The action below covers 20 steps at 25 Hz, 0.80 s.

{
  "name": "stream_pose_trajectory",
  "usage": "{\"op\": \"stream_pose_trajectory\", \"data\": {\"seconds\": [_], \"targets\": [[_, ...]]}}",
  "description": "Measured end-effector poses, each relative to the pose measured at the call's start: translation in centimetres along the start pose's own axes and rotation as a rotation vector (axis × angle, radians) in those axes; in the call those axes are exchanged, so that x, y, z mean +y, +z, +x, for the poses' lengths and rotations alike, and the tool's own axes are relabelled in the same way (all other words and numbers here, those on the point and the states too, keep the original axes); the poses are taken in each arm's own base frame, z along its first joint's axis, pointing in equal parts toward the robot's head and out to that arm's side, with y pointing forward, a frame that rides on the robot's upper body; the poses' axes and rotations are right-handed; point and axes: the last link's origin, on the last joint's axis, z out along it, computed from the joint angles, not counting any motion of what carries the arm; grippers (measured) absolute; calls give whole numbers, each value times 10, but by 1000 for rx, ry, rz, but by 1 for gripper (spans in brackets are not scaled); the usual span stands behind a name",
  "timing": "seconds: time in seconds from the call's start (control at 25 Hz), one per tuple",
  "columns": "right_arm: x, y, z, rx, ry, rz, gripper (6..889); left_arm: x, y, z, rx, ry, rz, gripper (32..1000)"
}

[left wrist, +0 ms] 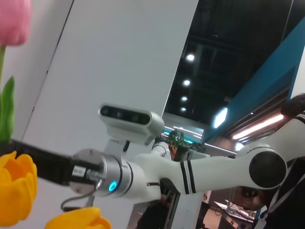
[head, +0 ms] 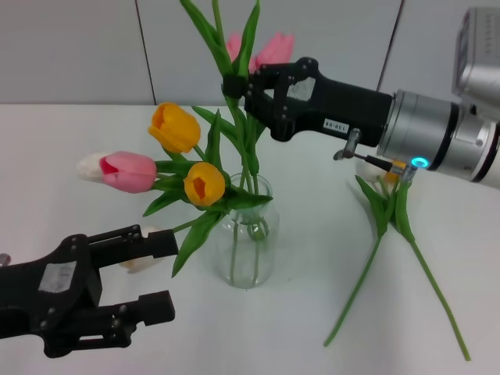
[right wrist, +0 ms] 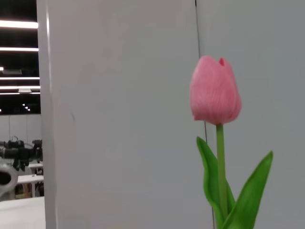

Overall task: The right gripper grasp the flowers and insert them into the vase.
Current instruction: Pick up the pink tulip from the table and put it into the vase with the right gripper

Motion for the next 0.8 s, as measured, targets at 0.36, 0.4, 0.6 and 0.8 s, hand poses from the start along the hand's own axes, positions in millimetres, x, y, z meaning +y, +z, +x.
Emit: {"op": "stream_pose_trajectory", "data": {"seconds": [0.36,0.4,0.6,0.8], "targets": [[3,-8,16,32,12,16,50,0,0,0,1,0,0,815],[4,-9,18,36,10,16,50,0,0,0,1,0,0,815],[6,-12,23,50,-4,16,50,0,0,0,1,1,1,815],[6,-16,27,56,-15,23,50,0,0,0,2,1,1,814]]}}
